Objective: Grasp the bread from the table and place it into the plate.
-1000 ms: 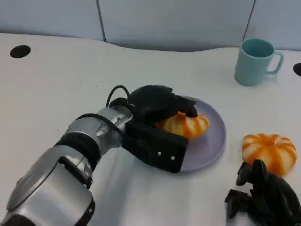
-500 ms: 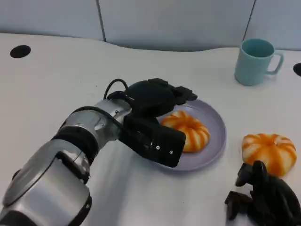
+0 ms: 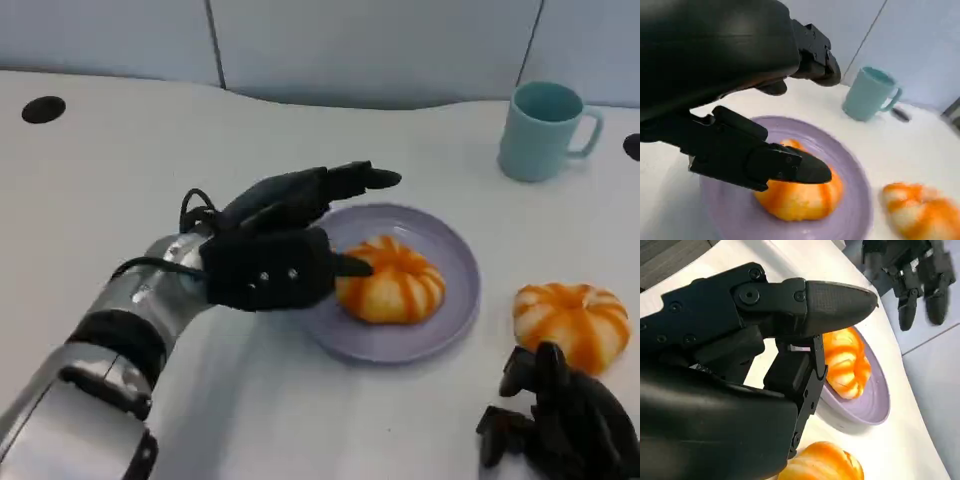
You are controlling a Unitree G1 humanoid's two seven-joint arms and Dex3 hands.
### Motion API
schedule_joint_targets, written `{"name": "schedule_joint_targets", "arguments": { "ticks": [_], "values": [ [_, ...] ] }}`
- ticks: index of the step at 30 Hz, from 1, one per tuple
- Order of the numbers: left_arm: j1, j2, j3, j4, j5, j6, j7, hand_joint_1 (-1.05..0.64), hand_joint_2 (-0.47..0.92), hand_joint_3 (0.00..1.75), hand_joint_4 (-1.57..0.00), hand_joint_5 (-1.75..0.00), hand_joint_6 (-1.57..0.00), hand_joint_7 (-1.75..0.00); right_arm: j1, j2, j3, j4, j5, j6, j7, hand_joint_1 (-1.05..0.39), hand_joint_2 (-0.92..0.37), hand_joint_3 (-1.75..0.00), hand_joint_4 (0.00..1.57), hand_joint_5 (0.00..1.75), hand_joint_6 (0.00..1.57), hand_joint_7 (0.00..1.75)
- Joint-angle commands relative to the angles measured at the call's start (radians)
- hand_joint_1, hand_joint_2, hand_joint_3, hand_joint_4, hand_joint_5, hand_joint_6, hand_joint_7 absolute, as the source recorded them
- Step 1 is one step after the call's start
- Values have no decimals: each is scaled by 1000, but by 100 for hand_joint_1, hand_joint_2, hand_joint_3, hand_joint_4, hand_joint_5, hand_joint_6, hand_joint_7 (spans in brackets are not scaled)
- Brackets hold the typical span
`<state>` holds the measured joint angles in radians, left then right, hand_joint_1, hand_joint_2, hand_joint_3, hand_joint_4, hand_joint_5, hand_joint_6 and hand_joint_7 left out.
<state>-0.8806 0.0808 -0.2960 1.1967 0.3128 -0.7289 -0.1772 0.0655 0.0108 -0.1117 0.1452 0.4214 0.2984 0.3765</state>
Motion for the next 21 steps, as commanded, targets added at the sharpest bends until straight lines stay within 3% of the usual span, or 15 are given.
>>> {"name": "schedule_joint_targets", "arguments": {
  "ticks": [1, 4, 8, 14, 19, 20, 21],
  "values": [
    [171, 2, 197, -107, -310, -9, -255, -59, 92, 32, -20, -83, -33, -34, 10, -20, -9, 22, -6, 7, 1, -45, -92, -47, 126, 129, 113, 124],
    [277, -13, 277, -204, -456, 22, -368, -63, 92, 34, -38, -79, -44, -22, 12, -24, -5, 23, -11, 0, 7, -46, -92, -48, 126, 129, 115, 125],
    [400, -42, 345, -361, -619, 171, -473, -66, 92, 33, -46, -79, -50, -18, 13, -25, -4, 21, -8, 3, 4, -45, -92, -49, 126, 129, 114, 125],
    [571, -73, 397, -626, -781, 450, -494, -66, 92, 27, -61, -83, -67, -17, 20, -24, 2, 1, -10, 11, -12, -44, -92, -49, 125, 131, 114, 126],
    [663, -92, 411, -778, -810, 584, -444, -65, 92, 26, -63, -84, -70, -17, 20, -22, 2, -6, -4, 25, -23, -44, -92, -50, 125, 131, 114, 127],
    [703, -103, 414, -829, -821, 623, -414, -69, 92, 26, -63, -106, -76, -26, 19, -19, 0, -8, 0, 32, -27, -44, -92, -47, 126, 130, 113, 127],
    [731, -111, 416, -870, -828, 654, -391, -71, 92, 26, -62, -116, -77, -30, 19, -17, -1, -9, 2, 37, -30, -44, -92, -47, 127, 130, 113, 127]
  ]
}}
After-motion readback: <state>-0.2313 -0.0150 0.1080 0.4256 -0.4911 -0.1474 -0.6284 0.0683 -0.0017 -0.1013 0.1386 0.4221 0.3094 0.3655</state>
